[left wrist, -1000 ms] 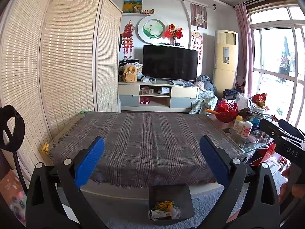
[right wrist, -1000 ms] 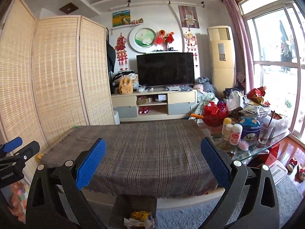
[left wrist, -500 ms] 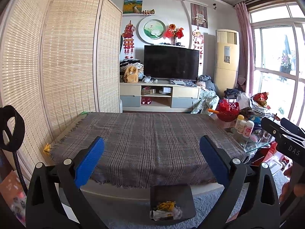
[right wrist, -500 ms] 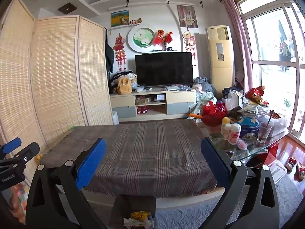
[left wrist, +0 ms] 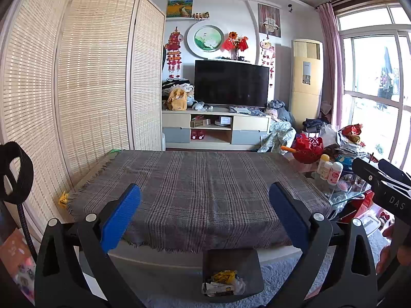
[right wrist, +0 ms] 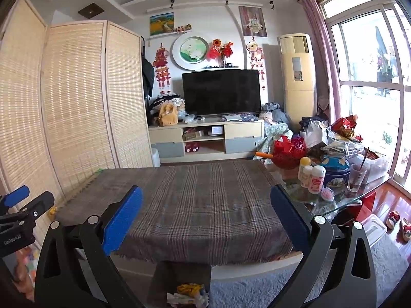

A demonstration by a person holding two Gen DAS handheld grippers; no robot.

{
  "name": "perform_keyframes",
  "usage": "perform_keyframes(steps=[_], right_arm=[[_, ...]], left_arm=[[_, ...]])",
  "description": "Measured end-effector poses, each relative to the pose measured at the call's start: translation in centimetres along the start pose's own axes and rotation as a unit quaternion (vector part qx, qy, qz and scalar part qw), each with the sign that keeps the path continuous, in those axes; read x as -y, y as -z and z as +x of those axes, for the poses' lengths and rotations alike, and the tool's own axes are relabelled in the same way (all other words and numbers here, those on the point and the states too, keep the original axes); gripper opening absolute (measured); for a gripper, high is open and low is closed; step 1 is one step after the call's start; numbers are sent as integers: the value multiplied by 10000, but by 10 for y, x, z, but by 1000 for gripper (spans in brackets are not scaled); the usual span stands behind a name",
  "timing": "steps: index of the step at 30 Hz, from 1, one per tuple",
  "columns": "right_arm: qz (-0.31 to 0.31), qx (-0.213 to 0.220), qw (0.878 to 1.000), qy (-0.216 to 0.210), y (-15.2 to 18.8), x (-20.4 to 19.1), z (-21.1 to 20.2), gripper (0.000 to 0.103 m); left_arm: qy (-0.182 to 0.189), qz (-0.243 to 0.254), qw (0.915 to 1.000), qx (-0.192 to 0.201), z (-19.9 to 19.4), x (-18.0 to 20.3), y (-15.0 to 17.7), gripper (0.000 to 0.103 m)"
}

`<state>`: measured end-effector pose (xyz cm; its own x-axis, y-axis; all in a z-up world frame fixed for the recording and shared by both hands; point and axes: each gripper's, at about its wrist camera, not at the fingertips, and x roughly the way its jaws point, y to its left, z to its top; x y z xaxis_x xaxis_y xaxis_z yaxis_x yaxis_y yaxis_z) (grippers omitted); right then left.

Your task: Collect trash

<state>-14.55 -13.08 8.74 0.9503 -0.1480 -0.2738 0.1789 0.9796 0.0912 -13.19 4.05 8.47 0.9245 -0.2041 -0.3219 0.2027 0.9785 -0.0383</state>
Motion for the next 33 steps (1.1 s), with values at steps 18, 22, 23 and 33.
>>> perform_keyframes(steps=[18, 22, 23, 33], right_arm=[[34, -42, 10000, -35, 2, -2, 0, 100], [40, -36, 10000, -23, 2, -2, 0, 100], [42, -36, 10000, -19, 1, -2, 0, 100], [46, -71, 10000, -32, 0, -6, 2, 100]], left_arm=[[-18, 8, 10000, 26, -1, 2, 0, 95], [-38, -3, 10000, 26, -2, 1, 0, 95], [-44, -8, 10000, 31, -2, 1, 0, 95], [-54, -15, 10000, 36, -2, -1, -1, 95]])
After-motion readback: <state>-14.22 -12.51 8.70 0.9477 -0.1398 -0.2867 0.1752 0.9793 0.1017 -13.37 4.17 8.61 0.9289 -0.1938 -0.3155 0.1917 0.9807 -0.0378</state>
